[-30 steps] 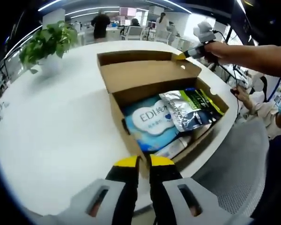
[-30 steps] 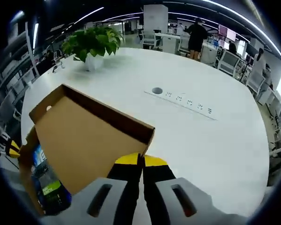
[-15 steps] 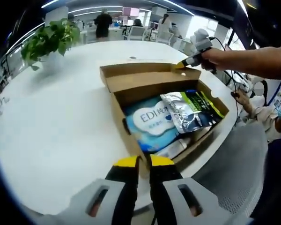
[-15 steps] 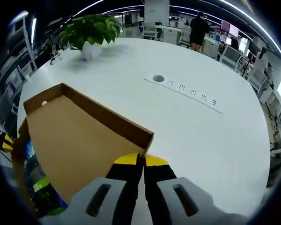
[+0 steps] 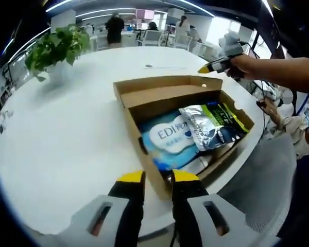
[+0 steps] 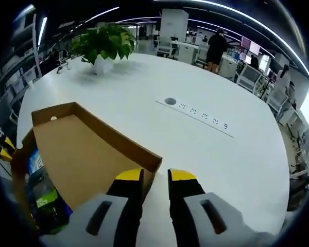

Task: Operate the shoe box by opening the lid, removing the specified soft item, and placing it in the target area until the item is outside and the box remains undamaged.

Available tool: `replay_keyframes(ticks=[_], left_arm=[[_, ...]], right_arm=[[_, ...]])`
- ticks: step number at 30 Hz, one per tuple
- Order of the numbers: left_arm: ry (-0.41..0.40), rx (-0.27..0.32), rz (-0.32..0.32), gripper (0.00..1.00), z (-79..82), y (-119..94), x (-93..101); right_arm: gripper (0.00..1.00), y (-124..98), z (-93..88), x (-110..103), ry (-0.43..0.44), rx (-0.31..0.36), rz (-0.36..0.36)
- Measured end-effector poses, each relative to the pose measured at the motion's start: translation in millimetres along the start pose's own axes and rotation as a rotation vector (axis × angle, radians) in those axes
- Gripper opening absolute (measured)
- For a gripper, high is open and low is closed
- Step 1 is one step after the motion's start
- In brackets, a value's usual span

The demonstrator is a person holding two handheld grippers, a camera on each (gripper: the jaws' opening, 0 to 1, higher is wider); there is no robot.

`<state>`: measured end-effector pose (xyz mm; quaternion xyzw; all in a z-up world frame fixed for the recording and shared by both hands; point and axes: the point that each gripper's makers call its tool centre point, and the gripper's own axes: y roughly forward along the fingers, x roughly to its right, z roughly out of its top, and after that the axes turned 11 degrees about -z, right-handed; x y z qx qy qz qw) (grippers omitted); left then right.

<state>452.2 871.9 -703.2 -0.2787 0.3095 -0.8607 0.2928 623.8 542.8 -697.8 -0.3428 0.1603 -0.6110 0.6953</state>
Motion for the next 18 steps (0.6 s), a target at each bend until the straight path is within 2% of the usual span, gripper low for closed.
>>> replay_keyframes(ticks=[9, 13, 18], left_arm=[[0.037, 0.056, -0.06, 0.22, 18.3, 3.9, 19.2], [0.074, 0.066, -0.115, 0.31, 21.2, 9.4, 34.3], [0.082, 0.072, -0.141, 0.3, 22.2, 11.3, 40.6]], right_arm=[[0.18, -29.9, -2.5, -15.6, 0.023, 0.028, 0.019], [0.18, -38.3, -11.3, -23.5, 0.031, 0.019, 0.028], [0.16, -50.0, -20.3, -31.7, 0.034, 0.016, 0.038]])
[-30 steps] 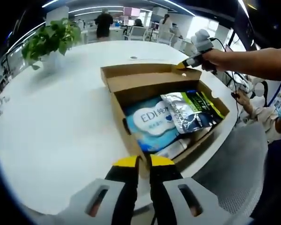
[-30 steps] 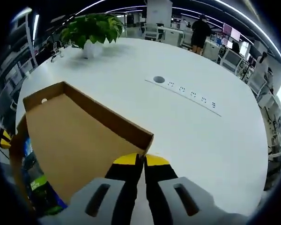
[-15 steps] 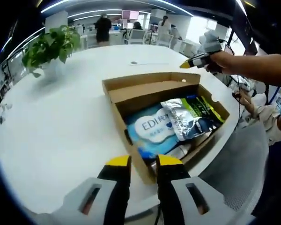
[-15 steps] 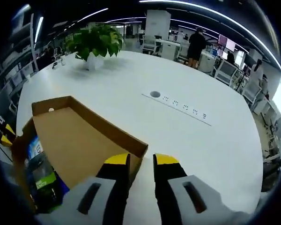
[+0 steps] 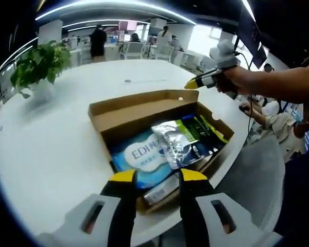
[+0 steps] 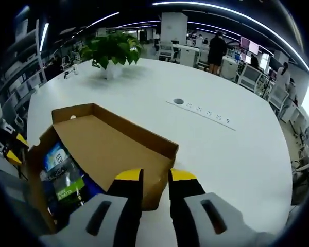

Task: Operate the shoe box by opening the lid, removing the specified soft item, and placing it in the target area until the item is outside and the box remains undamaged.

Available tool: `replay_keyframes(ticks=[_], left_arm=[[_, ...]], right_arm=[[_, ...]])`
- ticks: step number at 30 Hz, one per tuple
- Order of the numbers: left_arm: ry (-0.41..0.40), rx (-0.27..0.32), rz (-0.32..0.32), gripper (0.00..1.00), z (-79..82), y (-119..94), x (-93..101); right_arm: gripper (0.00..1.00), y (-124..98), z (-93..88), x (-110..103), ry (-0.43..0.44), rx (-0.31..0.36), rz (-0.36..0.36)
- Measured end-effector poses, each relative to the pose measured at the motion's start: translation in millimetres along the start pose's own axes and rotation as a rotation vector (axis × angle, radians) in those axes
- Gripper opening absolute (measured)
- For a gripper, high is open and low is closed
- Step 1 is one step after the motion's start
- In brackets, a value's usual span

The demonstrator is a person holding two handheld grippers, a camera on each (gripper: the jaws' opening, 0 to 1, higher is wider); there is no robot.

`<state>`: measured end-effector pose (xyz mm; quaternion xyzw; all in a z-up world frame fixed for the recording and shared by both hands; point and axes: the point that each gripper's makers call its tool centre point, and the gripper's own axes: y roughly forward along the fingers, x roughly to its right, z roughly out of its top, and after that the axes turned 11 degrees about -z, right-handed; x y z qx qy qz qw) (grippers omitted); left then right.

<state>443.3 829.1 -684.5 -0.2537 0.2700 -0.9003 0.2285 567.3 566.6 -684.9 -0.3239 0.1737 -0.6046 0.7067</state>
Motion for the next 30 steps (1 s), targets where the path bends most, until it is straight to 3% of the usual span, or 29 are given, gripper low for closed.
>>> replay_keyframes(ticks=[30], left_arm=[[-0.003, -0.019, -0.053, 0.27, 0.2, 23.6, 3.1]], right_arm=[[0.12, -49.0, -48.4, -53.7, 0.081, -0.058, 0.075]])
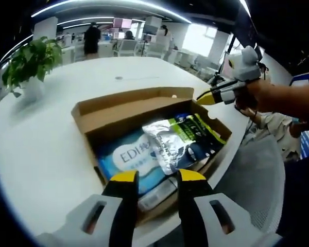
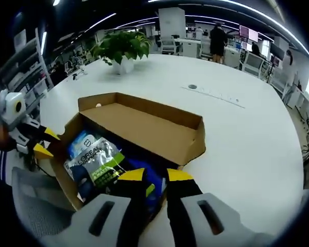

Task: Operate the shoe box by opening the lid, removing the specified soft item, and placing it in the target area until the item is outside and the box remains undamaged.

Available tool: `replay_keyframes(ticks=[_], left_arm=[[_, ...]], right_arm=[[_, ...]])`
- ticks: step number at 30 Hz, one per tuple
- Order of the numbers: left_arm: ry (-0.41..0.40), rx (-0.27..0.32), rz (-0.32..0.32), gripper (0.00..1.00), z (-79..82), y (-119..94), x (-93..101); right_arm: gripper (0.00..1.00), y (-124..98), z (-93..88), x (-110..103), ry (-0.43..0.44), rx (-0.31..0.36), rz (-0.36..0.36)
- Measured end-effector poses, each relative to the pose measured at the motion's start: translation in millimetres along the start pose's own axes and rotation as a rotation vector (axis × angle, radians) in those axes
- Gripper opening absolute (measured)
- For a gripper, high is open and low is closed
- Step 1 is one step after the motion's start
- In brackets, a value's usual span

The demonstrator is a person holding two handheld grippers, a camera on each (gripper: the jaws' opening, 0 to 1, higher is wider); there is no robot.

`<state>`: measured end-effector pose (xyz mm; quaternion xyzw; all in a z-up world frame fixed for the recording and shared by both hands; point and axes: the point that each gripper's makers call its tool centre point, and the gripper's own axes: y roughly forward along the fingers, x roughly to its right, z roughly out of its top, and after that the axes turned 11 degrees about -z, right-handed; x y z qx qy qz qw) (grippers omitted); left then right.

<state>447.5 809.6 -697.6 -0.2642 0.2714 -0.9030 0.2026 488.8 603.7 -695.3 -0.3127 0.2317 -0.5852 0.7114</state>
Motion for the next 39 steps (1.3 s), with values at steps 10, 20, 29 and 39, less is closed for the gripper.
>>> replay_keyframes(ticks=[10, 20, 29, 39], left_arm=[[-0.009, 0.001, -0.018, 0.27, 1.8, 8.1, -0.7], [-0.026, 0.002, -0.019, 0.26, 0.4, 17.7, -4.9], [-0.085, 0.015, -0.043, 0.25, 3.8, 32.9, -7.2], [-0.091, -0.023, -0.062, 0.24, 4.7, 56.8, -6.3]], right_arm=[[0.14, -7.2, -21.6, -11.6, 0.042, -0.042, 0.021], [0.15, -13.0, -33.7, -22.0, 0.055, -0.07, 0.034], [0.15, -17.7, -46.2, -31.3, 0.061, -0.107, 0.065], [0.15, -22.6, -58.3, -43.6, 0.032, -0.151, 0.08]])
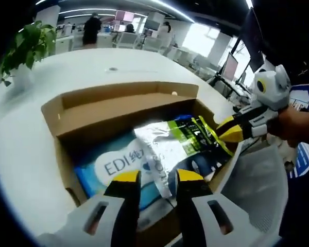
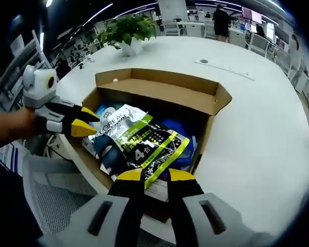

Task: Operate the shoe box by opening the lid, removing the specified soft item, and placing it in the target area until the item is outside and the box remains undamaged.

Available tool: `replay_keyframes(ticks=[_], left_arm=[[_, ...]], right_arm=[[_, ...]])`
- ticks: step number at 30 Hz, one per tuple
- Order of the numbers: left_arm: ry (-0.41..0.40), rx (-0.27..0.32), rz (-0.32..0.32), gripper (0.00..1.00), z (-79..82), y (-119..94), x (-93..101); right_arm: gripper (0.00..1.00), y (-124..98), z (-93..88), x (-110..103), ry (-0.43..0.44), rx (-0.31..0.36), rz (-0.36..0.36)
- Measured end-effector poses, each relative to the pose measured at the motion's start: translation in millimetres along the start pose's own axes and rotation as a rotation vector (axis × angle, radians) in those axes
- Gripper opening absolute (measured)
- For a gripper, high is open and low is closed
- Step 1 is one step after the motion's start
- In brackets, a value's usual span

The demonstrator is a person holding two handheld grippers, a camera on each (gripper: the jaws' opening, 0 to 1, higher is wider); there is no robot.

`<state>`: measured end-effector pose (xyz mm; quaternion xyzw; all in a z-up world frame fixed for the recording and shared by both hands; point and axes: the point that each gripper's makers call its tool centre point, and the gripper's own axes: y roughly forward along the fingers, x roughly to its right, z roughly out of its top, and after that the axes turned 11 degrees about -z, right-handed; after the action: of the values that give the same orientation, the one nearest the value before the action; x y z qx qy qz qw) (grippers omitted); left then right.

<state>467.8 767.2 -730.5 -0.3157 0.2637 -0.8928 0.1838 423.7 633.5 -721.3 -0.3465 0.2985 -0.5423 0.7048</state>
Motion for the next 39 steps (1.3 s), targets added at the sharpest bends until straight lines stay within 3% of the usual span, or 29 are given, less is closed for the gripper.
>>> replay_keyframes(ticks=[10, 19, 24, 28, 35, 39], left_arm=[[-0.067, -0.006, -0.022, 0.24, -2.1, 8.2, -2.7], [-0.056, 0.0, -0.027, 0.19, 4.2, 13.9, -2.8], [-0.057, 0.001, -0.028, 0.13, 4.6, 14.1, -6.2], [-0.057, -0.003, -0.048, 0.01, 7.2, 14.9, -2.8], [-0.021, -0.033, -0.049, 0.0, 2.0, 18.2, -0.7], [0.008, -0.045, -0.046, 0.0, 2.9, 18.1, 1.5]], right_arm=[[0.13, 7.4, -3.5, -5.3, 0.01, -0.023, 0.03], [0.09, 12.4, -5.4, -6.7, 0.053, -0.019, 0.053], [0.07, 17.4, -3.0, -5.7, 0.09, -0.006, 0.067], [0.05, 20.2, -1.0, -4.7, 0.123, 0.003, 0.084], [0.0, 22.8, 1.6, -6.7, 0.103, 0.013, 0.085], [0.0, 23.0, 2.6, -8.1, 0.046, 0.02, 0.069]])
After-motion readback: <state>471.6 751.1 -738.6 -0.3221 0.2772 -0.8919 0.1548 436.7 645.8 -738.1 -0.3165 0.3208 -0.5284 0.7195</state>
